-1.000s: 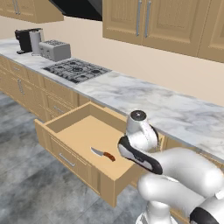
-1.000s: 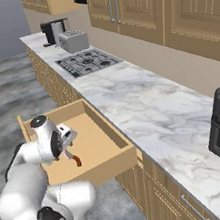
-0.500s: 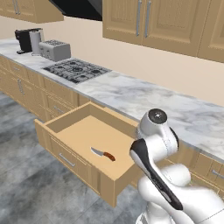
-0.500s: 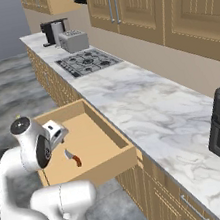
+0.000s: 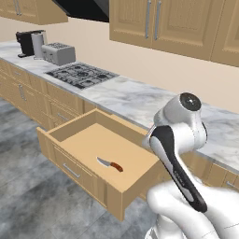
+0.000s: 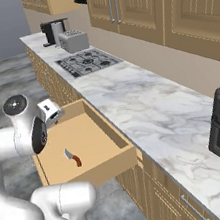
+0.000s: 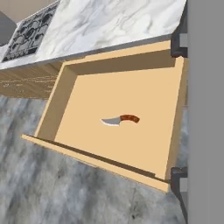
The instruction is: Pick up the metallic utensils from the counter and place them in the open drawer. Make sure not to pick up any wooden utensils.
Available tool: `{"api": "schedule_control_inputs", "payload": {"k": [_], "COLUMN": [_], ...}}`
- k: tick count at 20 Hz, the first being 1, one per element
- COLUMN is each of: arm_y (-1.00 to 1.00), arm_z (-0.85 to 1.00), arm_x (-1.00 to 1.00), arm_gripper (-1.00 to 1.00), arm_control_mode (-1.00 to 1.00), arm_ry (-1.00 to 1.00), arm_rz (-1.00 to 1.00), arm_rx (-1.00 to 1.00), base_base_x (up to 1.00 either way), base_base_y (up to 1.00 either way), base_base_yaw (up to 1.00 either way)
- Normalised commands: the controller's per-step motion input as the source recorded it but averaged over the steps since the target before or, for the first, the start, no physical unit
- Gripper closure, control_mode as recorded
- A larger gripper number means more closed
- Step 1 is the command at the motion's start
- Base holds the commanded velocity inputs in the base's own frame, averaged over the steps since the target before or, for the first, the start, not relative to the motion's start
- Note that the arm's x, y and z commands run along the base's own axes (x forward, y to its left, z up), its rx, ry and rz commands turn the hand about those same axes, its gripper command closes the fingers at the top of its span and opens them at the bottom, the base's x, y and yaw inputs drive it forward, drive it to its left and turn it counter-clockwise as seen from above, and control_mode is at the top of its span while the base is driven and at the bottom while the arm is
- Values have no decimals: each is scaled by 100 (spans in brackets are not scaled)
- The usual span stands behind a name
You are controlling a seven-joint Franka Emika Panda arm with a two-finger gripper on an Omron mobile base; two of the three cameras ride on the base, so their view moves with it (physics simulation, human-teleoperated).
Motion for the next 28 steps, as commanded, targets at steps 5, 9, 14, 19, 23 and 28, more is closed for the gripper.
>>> {"api": "schedule_control_inputs", "payload": {"k": [5,9,14,19,23,28], "arm_y": [0,0,-22,-25,-4,0], "arm_z": [7,3,57,78,24,0], "arm_x": [0,-34,-33,-42,-55,-16], "arm_gripper": [-100,-100,-100,-100,-100,-100], "arm_control_mode": [-100,-100,-100,-100,-100,100], "arm_ry": [-26,-11,5,5,5,0], "arm_rz": [-22,-34,-26,-5,0,0], "arm_rx": [32,35,20,2,0,0], "base_base_x": [0,0,0,0,0,-74], "base_base_y": [0,0,0,0,0,0], "base_base_yaw": [0,0,0,0,0,1]}}
